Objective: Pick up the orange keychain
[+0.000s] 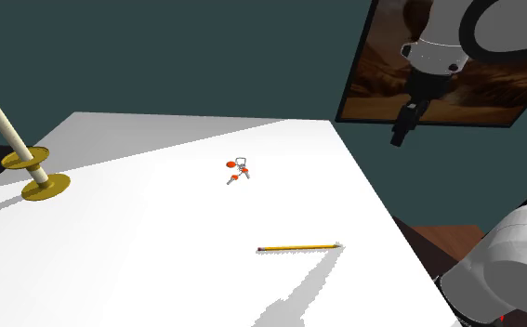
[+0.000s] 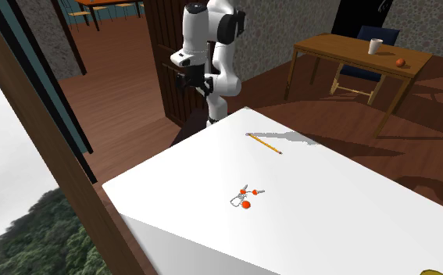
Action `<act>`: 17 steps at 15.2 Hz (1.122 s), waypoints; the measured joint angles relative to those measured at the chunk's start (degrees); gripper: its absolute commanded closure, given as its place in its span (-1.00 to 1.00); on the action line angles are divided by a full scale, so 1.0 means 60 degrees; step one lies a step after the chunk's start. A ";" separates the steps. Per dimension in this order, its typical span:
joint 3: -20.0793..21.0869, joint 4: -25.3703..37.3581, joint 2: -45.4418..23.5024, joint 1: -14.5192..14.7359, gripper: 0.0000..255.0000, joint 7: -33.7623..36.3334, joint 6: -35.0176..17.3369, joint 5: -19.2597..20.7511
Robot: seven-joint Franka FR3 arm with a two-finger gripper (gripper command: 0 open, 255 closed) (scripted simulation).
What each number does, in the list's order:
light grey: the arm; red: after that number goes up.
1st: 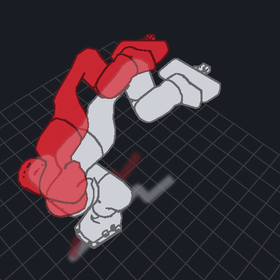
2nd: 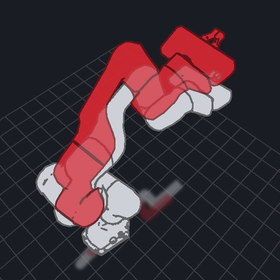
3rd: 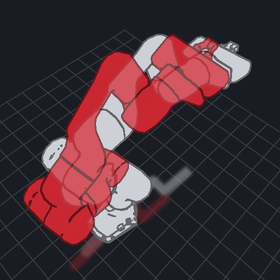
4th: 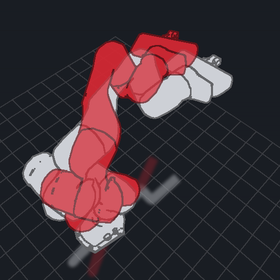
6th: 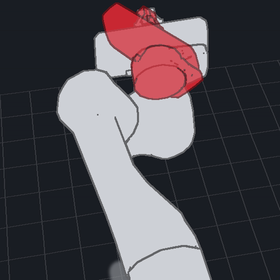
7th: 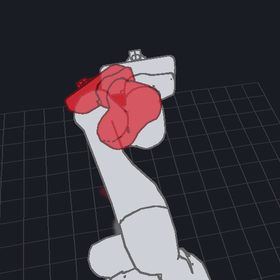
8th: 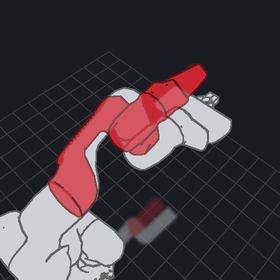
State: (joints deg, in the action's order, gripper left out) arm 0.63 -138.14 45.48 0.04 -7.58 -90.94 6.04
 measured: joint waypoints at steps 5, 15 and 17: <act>0.0453 -0.0026 -0.0662 0.0113 -1.00 0.0784 -0.0721 -0.0436; 0.1775 0.0631 -0.3113 0.0313 -1.00 0.3150 -0.2800 -0.1353; 0.2008 0.0866 -0.3694 0.0318 -1.00 0.3602 -0.3215 -0.1417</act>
State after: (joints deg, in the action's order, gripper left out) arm 12.68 -132.94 23.32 1.95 14.04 -110.23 -2.46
